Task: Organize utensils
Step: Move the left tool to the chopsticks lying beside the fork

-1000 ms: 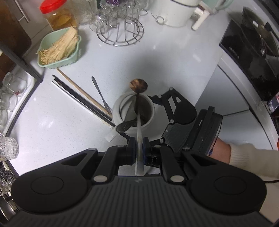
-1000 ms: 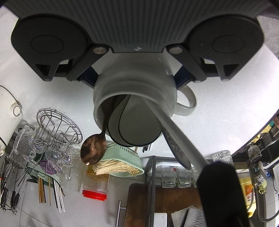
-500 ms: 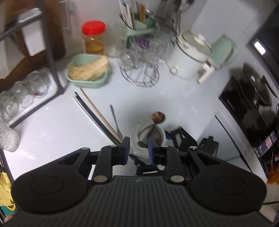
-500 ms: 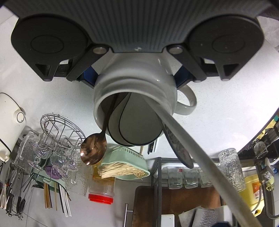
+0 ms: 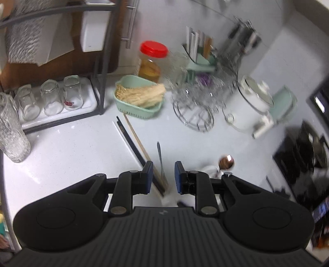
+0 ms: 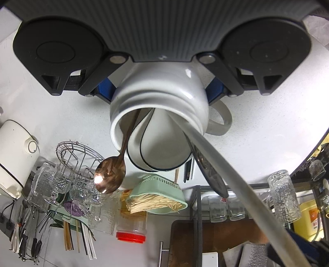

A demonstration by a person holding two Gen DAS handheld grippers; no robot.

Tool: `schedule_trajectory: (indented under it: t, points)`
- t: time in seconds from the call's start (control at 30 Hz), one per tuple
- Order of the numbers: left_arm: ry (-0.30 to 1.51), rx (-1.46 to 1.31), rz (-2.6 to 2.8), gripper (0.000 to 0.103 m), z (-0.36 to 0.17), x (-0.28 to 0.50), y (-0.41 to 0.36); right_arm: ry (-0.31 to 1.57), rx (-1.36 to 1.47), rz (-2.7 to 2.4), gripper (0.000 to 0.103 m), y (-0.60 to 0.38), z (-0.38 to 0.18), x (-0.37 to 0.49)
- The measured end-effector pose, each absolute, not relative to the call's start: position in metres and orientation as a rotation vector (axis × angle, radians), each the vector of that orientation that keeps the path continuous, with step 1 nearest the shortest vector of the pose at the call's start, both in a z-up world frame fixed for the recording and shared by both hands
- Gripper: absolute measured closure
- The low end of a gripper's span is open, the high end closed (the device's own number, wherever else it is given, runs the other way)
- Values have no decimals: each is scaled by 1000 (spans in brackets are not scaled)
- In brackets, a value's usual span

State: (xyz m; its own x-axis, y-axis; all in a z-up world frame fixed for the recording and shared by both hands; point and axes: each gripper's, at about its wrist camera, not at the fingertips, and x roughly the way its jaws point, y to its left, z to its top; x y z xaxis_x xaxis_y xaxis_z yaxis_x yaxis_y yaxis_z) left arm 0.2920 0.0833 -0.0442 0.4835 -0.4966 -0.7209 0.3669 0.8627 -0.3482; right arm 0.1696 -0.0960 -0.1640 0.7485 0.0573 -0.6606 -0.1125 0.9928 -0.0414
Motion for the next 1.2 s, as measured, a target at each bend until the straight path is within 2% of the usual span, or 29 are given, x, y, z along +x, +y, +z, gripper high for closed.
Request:
schedule_trajectory:
  t: [0.7, 1.03, 1.2]
  points:
    - [1066, -153, -429, 77, -179, 334, 36, 694, -60, 51, 11, -130, -168, 162]
    - [1110, -74, -399, 78, -216, 340, 2, 698, -32, -27, 11, -162, -168, 173]
    - [1084, 3, -376, 78, -215, 336, -7, 700, -28, -31, 11, -168, -169, 176]
